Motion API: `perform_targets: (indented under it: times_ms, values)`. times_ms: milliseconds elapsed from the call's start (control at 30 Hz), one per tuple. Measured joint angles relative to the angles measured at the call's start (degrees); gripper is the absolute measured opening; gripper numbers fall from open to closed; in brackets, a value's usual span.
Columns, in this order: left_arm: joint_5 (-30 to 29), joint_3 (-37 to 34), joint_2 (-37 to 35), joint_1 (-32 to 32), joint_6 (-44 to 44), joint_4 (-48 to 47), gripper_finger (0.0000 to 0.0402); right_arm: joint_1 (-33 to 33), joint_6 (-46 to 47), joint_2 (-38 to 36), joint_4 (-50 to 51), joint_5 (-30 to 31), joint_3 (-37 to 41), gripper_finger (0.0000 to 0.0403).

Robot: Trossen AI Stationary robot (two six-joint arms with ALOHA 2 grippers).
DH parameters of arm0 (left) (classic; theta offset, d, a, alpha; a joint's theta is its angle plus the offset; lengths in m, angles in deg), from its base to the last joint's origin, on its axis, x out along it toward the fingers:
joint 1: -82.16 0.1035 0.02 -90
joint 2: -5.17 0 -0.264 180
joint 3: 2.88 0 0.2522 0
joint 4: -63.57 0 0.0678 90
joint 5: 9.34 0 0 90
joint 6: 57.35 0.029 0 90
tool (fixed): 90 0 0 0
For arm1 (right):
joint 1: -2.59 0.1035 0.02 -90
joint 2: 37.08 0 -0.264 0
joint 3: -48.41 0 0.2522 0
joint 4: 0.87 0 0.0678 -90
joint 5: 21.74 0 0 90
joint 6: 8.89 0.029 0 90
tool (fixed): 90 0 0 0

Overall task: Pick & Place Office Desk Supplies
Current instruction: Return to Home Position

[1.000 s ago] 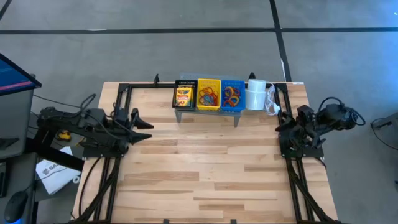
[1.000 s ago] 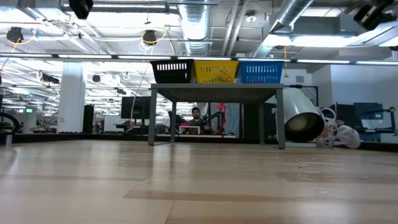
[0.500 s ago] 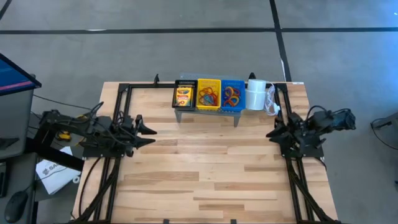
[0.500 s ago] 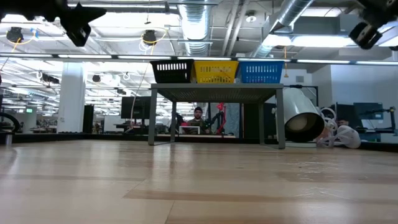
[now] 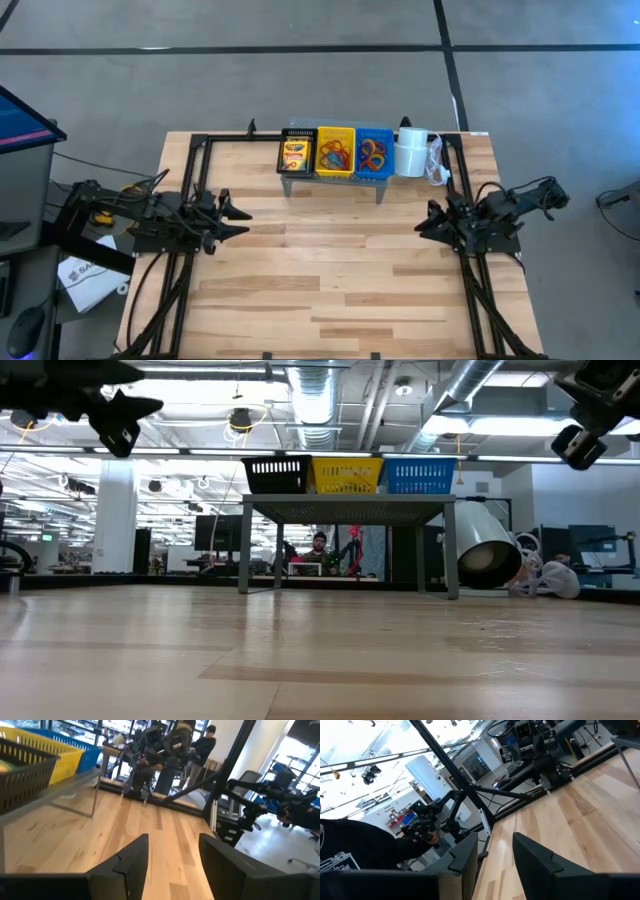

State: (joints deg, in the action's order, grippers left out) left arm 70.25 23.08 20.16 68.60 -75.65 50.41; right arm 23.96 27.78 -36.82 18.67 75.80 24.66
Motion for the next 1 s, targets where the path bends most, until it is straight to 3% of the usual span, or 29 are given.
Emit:
perform_targets:
  times_ms: [600, 1000]
  values:
    - [-0.4, -11.8, 0.0, 0.0, 1.4, 12.9, 0.0168, 0.0, -1.2, 0.0, -5.3, 0.0, 7.2, 0.0120]
    - [-3.5, -11.8, 0.2, 0.0, 4.4, 9.6, 0.0168, 0.0, -2.9, 0.0, -7.1, 0.0, 9.2, 0.0120]
